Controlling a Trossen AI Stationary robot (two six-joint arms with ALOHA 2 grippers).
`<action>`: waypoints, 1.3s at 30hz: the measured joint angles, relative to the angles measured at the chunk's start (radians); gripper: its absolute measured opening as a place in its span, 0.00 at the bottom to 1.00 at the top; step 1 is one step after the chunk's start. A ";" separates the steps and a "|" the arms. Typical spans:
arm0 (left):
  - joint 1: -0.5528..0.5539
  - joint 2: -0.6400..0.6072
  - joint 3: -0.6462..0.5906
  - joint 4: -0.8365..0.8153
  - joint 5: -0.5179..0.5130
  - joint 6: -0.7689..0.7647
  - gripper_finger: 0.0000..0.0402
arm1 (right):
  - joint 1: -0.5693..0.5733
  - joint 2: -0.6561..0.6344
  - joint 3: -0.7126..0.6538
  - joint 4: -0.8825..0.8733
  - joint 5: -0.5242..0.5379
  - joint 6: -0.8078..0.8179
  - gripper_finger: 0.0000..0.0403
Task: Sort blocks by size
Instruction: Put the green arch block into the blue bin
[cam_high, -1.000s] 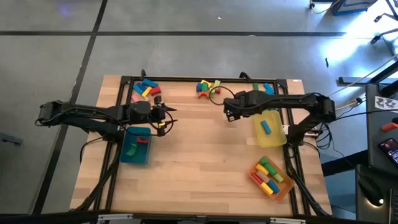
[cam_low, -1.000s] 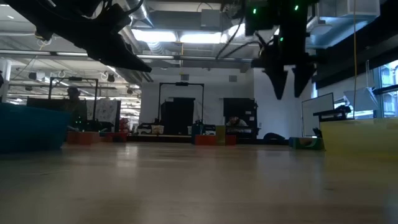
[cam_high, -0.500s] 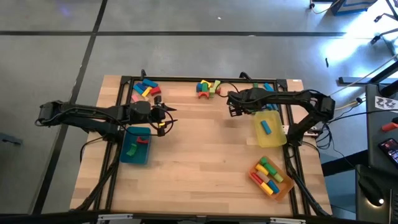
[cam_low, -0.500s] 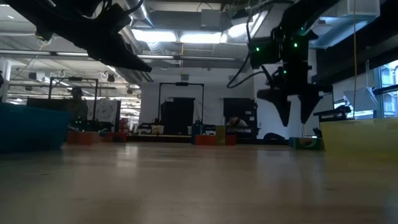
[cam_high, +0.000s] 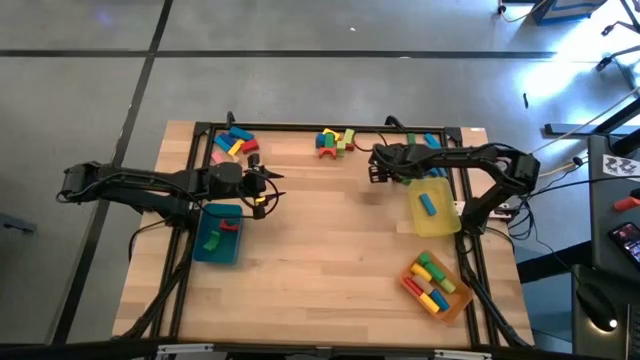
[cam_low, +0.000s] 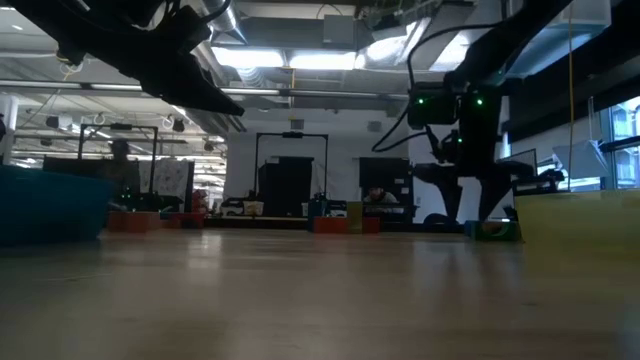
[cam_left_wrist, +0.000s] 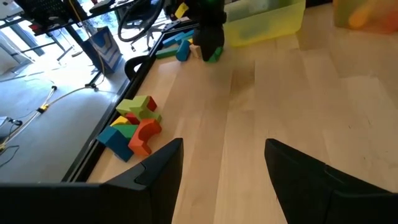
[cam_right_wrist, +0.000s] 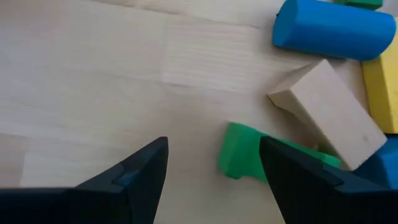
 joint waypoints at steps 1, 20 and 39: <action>0.000 0.000 0.000 0.000 0.000 0.000 0.52 | 0.000 0.000 -0.008 0.011 0.000 0.000 0.64; 0.000 0.000 0.000 0.000 0.000 0.000 0.52 | 0.001 -0.002 -0.099 0.140 0.050 -0.020 0.32; 0.000 0.000 0.000 0.006 0.000 0.033 0.52 | 0.027 -0.002 -0.089 0.199 0.018 -0.144 0.12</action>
